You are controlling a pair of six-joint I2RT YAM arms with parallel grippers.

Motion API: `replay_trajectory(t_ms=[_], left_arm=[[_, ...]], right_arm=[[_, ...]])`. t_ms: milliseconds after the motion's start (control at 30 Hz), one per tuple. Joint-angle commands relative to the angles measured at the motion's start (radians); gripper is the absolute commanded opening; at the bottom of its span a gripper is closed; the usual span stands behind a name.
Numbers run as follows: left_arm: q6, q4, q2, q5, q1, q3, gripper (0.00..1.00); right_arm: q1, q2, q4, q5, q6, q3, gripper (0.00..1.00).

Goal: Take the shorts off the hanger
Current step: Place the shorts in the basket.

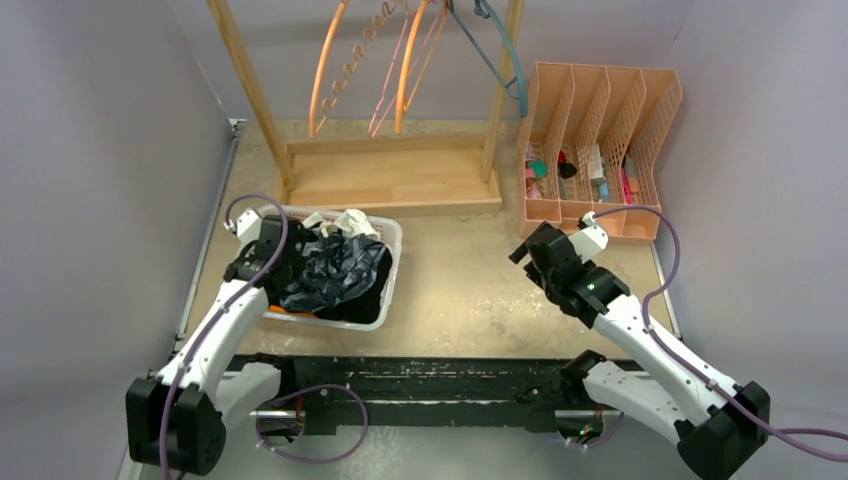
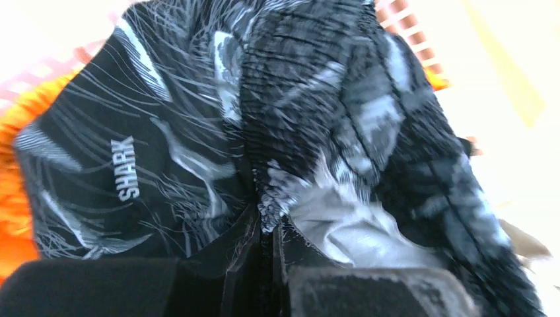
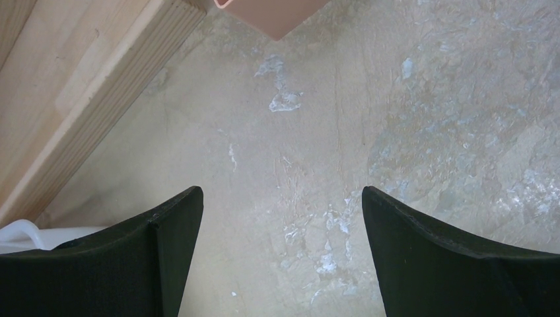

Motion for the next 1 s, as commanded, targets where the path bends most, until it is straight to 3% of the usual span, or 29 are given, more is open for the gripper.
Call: replay_trajectory(t_ms=[0, 100, 167, 300, 400, 533, 733, 967], left_arm=[[-0.068, 0.068, 0.127, 0.108, 0.001, -0.085, 0.07], [-0.086, 0.024, 0.153, 0.074, 0.001, -0.052, 0.08], [-0.083, -0.016, 0.108, 0.021, 0.001, -0.007, 0.13], [-0.042, -0.088, 0.002, -0.060, 0.001, 0.086, 0.41], [-0.022, -0.151, -0.052, -0.098, 0.001, 0.153, 0.52], [-0.005, -0.203, -0.096, -0.092, 0.001, 0.206, 0.56], [0.045, -0.203, -0.169, 0.047, 0.000, 0.205, 0.59], [0.032, -0.120, -0.291, 0.212, 0.000, 0.130, 0.52]], right_arm=[[-0.001, 0.041, 0.032, -0.013, -0.019, 0.039, 0.91], [-0.001, 0.065, 0.014, -0.021, -0.045, 0.060, 0.91], [0.000, 0.069, -0.001, -0.015, -0.060, 0.074, 0.92], [0.000, 0.042, 0.041, -0.034, -0.119, 0.065, 0.93], [0.000, 0.010, 0.095, -0.082, -0.155, 0.053, 0.93], [0.000, -0.038, 0.185, -0.124, -0.219, 0.033, 0.93], [-0.001, -0.133, 0.268, -0.150, -0.290, -0.001, 0.93], [0.000, -0.244, 0.357, -0.190, -0.377, -0.036, 0.93]])
